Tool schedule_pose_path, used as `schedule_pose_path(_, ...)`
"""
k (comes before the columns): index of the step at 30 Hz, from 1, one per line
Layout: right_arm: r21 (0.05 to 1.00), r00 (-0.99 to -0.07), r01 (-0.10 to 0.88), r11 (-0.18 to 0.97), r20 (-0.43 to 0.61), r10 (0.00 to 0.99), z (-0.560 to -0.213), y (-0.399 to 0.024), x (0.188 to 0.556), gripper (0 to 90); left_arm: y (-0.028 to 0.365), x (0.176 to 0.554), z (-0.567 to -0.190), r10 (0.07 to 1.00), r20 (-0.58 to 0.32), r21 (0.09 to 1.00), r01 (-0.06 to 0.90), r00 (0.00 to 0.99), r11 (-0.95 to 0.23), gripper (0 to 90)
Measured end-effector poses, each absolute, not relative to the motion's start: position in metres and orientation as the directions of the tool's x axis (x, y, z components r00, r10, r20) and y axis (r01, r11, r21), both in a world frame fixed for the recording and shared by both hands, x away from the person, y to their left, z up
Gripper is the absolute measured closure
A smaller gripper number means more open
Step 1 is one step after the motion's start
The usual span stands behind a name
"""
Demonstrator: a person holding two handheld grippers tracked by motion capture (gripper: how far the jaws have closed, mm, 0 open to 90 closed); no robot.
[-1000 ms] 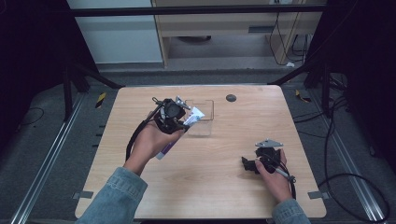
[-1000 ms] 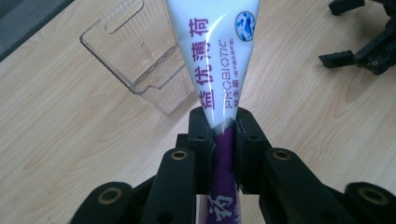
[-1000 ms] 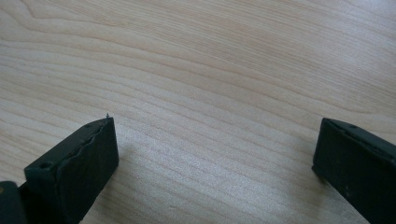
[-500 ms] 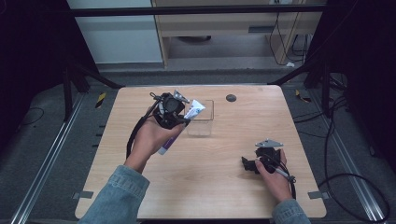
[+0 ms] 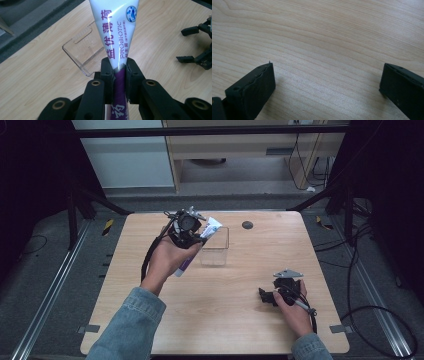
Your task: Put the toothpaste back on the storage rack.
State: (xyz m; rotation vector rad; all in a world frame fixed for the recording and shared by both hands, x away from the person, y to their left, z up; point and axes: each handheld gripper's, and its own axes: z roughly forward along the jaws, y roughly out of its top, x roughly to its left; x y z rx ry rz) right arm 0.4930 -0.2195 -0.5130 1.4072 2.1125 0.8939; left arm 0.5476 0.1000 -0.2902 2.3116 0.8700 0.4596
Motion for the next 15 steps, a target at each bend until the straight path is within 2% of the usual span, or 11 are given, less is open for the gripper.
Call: schedule_pose_path(15,0.722,-0.380,0.638,0.270,-0.010,0.925,-0.513,-0.220,0.493,0.4,0.080,0.564,-0.290,0.683,0.133,0.670,0.442,0.719,-0.596,78.8)
